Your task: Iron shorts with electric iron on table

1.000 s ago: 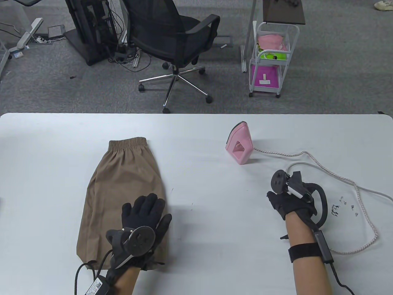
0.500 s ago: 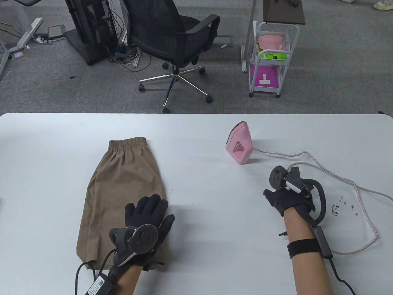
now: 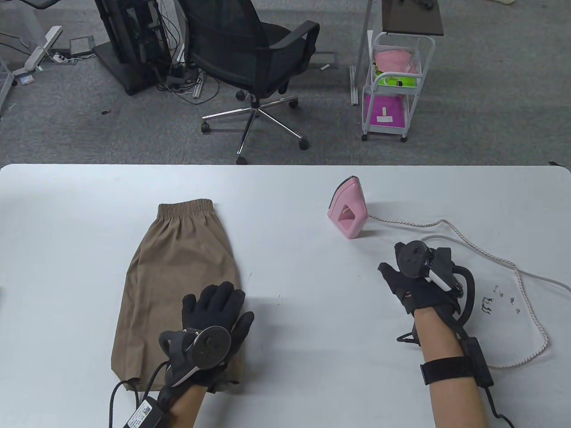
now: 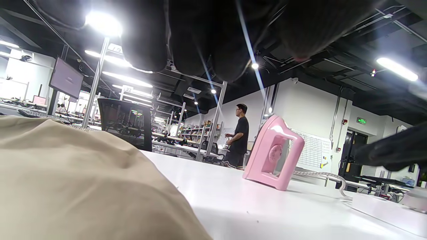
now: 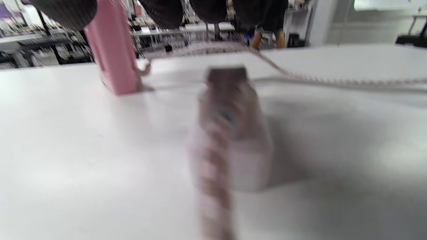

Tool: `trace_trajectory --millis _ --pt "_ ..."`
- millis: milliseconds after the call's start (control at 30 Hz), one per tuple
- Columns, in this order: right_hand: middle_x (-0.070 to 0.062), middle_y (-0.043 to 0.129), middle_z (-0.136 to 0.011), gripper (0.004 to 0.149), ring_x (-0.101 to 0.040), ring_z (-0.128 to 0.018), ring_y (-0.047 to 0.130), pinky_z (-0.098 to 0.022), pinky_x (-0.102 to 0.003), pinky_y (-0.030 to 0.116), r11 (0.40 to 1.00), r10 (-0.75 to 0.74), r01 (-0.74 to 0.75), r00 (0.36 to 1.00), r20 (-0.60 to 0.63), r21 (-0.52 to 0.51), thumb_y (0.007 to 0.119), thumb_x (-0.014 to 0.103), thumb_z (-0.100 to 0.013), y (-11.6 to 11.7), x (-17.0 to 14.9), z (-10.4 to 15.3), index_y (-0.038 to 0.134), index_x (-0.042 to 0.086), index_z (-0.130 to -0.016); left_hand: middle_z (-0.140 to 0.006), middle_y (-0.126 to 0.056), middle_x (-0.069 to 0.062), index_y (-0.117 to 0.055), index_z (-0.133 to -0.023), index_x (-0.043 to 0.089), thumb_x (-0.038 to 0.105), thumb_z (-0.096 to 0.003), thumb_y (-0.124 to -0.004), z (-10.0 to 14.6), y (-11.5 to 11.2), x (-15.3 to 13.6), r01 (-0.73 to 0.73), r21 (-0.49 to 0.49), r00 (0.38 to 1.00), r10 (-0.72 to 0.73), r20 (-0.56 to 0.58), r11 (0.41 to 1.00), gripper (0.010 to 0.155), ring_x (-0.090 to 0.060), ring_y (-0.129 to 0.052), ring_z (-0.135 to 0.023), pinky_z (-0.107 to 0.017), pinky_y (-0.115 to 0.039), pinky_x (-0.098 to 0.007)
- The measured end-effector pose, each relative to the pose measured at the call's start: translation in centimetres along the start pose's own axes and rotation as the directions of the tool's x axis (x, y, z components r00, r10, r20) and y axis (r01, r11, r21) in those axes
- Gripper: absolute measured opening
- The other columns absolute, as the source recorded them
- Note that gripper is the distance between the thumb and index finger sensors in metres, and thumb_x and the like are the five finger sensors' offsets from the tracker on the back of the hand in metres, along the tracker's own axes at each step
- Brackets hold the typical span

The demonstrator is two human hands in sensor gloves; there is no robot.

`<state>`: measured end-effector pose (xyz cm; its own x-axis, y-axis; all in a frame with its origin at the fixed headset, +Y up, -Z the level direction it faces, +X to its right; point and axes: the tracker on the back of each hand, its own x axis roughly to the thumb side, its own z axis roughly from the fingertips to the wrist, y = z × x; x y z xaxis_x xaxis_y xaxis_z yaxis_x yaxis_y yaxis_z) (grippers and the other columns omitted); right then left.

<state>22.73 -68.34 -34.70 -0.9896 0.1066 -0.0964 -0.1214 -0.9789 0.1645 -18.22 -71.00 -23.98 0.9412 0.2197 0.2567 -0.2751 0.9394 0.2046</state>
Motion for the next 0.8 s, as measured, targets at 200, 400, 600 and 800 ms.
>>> trace_trajectory --millis 200,400,600,800 --pt "-0.014 0.037 -0.120 0.071 -0.046 -0.111 0.039 -0.073 -0.071 0.040 0.994 -0.043 0.054 0.992 0.120 -0.090 0.057 0.069 -0.062 -1.3 4.3 4.5 0.045 0.030 -0.119 -0.115 -0.068 -0.004 -0.071 -0.104 0.028 0.060 -0.0545 -0.067 0.0 0.1 -0.1 0.012 0.001 1.000 -0.012 -0.006 1.000 0.059 -0.039 -0.071 -0.106 -0.074 -0.048 -0.072" --pt "-0.016 0.036 -0.120 0.072 -0.048 -0.110 0.037 -0.072 -0.071 0.039 0.984 -0.071 0.109 0.966 0.248 -0.142 0.057 0.068 -0.062 -0.2 6.9 9.1 0.044 0.028 -0.119 -0.116 -0.066 -0.004 -0.071 -0.104 0.029 0.060 -0.0545 -0.067 0.0 -0.1 0.1 0.041 -0.009 0.999 -0.041 0.006 0.999 0.059 -0.040 -0.070 -0.107 -0.074 -0.048 -0.072" --pt "-0.017 0.035 -0.120 0.072 -0.049 -0.109 0.034 -0.071 -0.072 0.037 0.976 -0.037 0.112 0.931 0.362 -0.188 0.058 0.069 -0.062 4.1 9.0 12.1 0.044 0.027 -0.119 -0.117 -0.064 -0.005 -0.069 -0.105 0.029 0.060 -0.0544 -0.067 0.0 -0.7 0.8 0.065 -0.036 0.997 -0.063 0.038 0.997 0.060 -0.041 -0.068 -0.108 -0.074 -0.047 -0.073" --pt "-0.015 0.027 -0.121 0.072 -0.049 -0.111 0.026 -0.072 -0.074 0.030 0.988 0.012 0.041 0.940 0.341 -0.148 0.054 0.070 -0.064 7.1 9.8 11.2 0.037 0.030 -0.121 -0.117 -0.064 -0.005 -0.069 -0.105 0.029 0.060 -0.0543 -0.067 -0.1 -1.2 1.1 0.080 -0.069 0.995 -0.076 0.060 0.994 0.060 -0.041 -0.068 -0.108 -0.074 -0.047 -0.073"
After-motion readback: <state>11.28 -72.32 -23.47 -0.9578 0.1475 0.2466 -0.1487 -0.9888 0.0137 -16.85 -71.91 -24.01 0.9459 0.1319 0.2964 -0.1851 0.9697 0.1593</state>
